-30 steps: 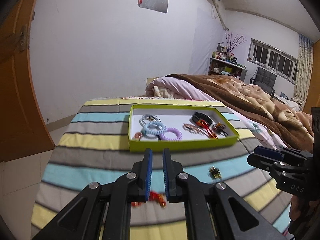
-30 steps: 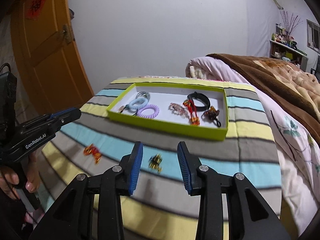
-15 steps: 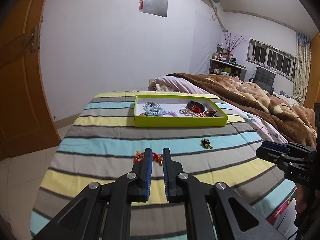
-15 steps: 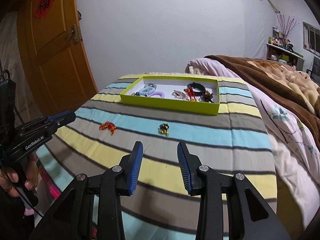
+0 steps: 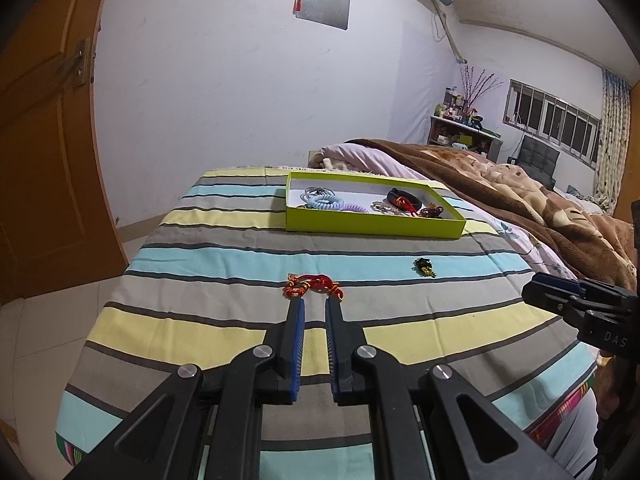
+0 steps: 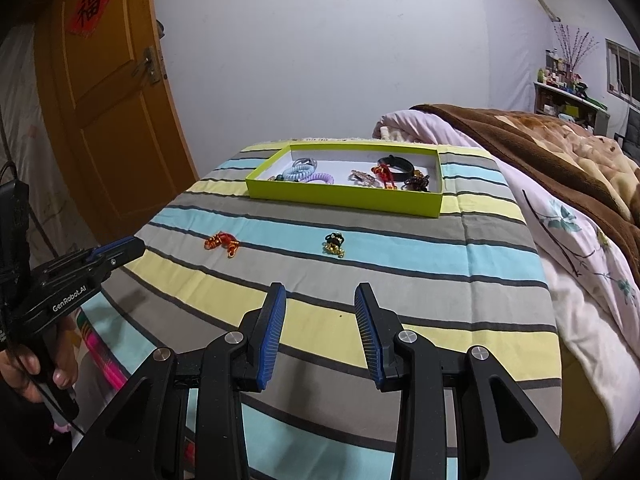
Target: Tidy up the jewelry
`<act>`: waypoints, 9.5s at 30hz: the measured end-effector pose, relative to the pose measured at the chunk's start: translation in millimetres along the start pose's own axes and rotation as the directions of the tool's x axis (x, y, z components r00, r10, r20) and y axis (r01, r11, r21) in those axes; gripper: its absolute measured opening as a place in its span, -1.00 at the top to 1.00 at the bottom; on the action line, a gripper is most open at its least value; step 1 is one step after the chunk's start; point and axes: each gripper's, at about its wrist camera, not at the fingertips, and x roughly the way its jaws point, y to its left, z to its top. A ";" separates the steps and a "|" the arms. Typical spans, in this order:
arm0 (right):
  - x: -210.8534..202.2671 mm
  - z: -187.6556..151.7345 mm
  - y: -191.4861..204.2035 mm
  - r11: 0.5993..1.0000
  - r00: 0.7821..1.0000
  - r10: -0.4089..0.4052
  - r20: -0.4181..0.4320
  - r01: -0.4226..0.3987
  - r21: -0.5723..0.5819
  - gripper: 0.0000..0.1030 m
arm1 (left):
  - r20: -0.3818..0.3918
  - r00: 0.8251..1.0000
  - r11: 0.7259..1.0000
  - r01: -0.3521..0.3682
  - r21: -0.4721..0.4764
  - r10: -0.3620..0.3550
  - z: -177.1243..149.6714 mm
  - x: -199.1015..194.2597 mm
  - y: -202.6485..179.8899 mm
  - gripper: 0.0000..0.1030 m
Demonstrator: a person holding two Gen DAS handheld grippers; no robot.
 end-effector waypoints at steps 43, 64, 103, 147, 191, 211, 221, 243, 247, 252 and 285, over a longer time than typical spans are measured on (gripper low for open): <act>103.7 37.1 -8.7 1.000 0.990 0.002 -0.144 -0.004 -0.012 0.29 | -0.284 0.958 0.999 -0.041 0.009 0.042 22.2 133.9 -7.0 -0.08; 138.8 41.0 -15.6 1.000 0.974 -0.027 -0.223 0.030 0.008 0.70 | -0.259 0.966 1.000 -0.014 0.019 0.018 22.6 124.9 1.5 1.00; 121.3 32.9 -16.7 0.999 0.979 0.009 -0.204 -0.001 0.037 0.72 | -0.287 0.958 0.998 0.013 0.060 0.005 31.3 142.6 -12.3 0.70; 74.1 102.2 -39.2 1.000 0.999 -0.019 -0.032 0.020 0.023 0.71 | -0.053 0.995 0.991 0.089 0.104 -0.084 132.6 119.9 -32.2 0.70; 183.1 119.9 -61.3 1.000 0.982 -0.011 -0.189 0.014 0.013 0.53 | -0.265 0.953 0.971 0.191 0.144 -0.149 150.3 297.4 -46.3 0.64; 121.0 107.3 -58.6 0.998 0.994 -0.021 -0.106 0.026 0.050 0.53 | -0.147 0.976 0.984 0.171 0.050 -0.162 150.7 215.0 -21.1 0.24; 58.0 79.8 -35.8 0.999 0.999 -0.046 -0.024 0.046 0.016 0.30 | -0.045 0.993 0.994 0.110 0.027 -0.109 118.0 119.4 -20.4 0.24; -18.7 1.4 1.3 0.992 0.990 -0.122 0.074 0.122 -0.004 0.29 | 0.018 1.000 0.999 -0.010 0.044 0.010 16.2 3.3 -36.7 0.24; -24.7 -7.7 4.0 0.990 0.986 -0.138 0.091 0.139 -0.005 0.29 | 0.030 0.999 0.998 -0.023 0.050 0.022 3.4 -6.3 -37.4 0.24; -28.0 -16.7 5.7 0.987 0.982 -0.158 0.100 0.159 -0.003 0.29 | 0.031 0.999 0.998 -0.009 0.057 0.007 -7.8 -11.4 -39.7 0.24; -29.6 -25.3 7.7 0.983 0.979 -0.184 0.092 0.184 0.006 0.29 | 0.016 1.000 0.998 -0.016 0.062 0.015 -19.2 -8.6 -45.1 0.24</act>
